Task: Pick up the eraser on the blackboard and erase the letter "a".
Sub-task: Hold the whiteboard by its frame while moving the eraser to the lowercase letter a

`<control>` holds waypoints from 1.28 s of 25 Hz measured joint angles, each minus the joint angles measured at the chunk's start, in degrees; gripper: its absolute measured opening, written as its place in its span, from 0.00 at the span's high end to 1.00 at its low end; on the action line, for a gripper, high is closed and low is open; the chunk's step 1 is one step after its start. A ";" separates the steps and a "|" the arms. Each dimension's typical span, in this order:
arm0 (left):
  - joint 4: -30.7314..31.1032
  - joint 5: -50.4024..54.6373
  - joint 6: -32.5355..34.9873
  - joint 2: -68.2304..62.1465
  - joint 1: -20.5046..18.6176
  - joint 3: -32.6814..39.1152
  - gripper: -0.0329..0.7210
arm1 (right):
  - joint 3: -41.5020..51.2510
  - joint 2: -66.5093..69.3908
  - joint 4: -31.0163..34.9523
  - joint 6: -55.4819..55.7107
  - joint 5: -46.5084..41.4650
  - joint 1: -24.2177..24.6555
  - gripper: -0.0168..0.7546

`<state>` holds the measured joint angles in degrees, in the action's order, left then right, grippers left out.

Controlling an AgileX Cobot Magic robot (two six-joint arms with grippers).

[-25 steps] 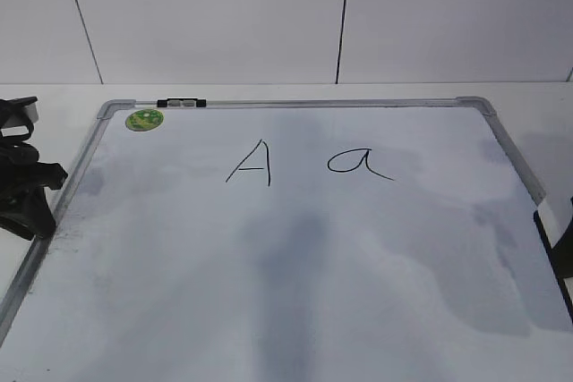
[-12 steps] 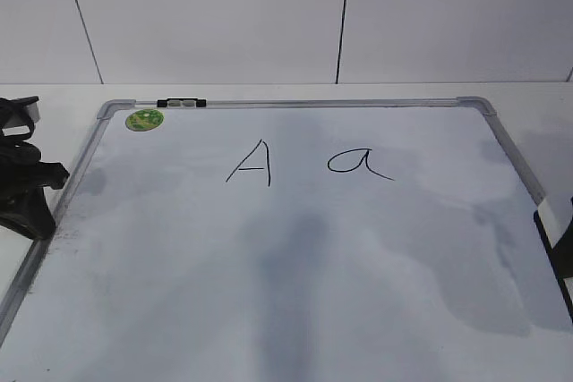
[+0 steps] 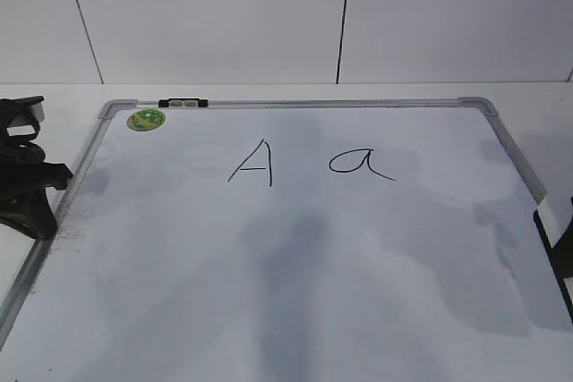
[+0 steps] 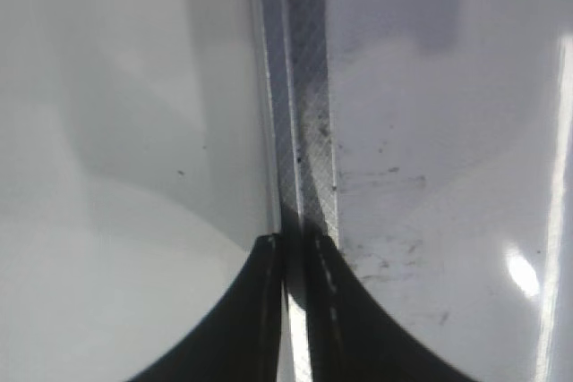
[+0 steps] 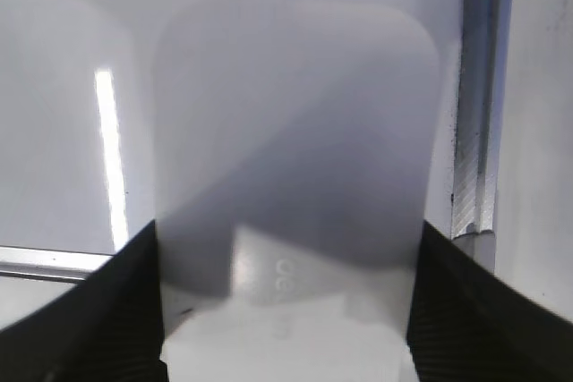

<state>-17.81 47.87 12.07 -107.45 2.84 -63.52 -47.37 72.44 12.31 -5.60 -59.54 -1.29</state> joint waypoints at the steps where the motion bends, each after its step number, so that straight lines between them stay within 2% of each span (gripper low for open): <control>1: 0.00 0.00 0.00 0.00 0.00 0.00 0.91 | 0.00 0.00 0.00 0.00 0.00 0.00 0.25; 17: 0.00 0.00 0.00 0.00 0.00 0.00 0.91 | -1.69 0.94 0.98 -0.85 0.64 -0.62 0.25; 32: 0.00 0.00 0.00 0.00 0.00 0.00 0.91 | -26.02 24.35 -6.06 2.62 0.89 -14.68 0.25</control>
<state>-17.81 47.87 12.07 -107.45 2.84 -63.52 -73.39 96.79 6.26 -2.97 -58.65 -15.97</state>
